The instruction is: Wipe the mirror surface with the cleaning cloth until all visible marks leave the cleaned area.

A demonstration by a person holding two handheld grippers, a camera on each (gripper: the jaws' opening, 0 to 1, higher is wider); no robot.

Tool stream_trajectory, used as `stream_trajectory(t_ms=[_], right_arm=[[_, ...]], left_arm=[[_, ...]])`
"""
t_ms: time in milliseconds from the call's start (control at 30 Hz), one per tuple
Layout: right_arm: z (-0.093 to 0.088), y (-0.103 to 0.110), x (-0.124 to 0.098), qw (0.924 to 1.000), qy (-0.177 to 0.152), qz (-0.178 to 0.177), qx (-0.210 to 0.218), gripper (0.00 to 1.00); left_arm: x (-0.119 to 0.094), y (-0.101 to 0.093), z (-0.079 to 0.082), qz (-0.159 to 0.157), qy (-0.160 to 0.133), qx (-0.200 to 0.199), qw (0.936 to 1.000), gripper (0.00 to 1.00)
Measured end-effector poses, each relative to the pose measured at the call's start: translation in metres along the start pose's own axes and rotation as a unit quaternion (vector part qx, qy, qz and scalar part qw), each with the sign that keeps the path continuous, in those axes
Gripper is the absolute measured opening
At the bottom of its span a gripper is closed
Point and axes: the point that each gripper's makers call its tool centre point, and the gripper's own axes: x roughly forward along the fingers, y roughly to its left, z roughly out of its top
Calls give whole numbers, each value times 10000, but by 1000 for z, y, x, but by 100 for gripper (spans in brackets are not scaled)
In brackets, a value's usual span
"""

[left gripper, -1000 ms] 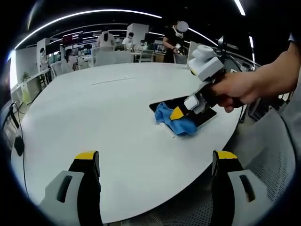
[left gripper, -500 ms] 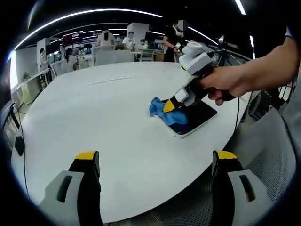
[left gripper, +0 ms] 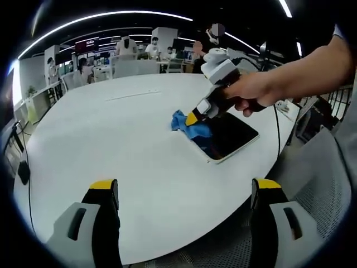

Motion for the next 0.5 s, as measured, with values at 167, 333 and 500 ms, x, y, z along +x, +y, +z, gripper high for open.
stream_trajectory(t_ms=[167,333,500], right_arm=[[8,-4,4,10000,-43,15,26,0],[7,-3,3,10000,-13,57,1,0],[6,-2,-1,9999,-8,121,39,0]], left_arm=[[0,0,0,17,25,-7,10000,98],[0,1,-1,28,31,-11,10000,98],[0,1,0,21,-12,-45,10000,99]])
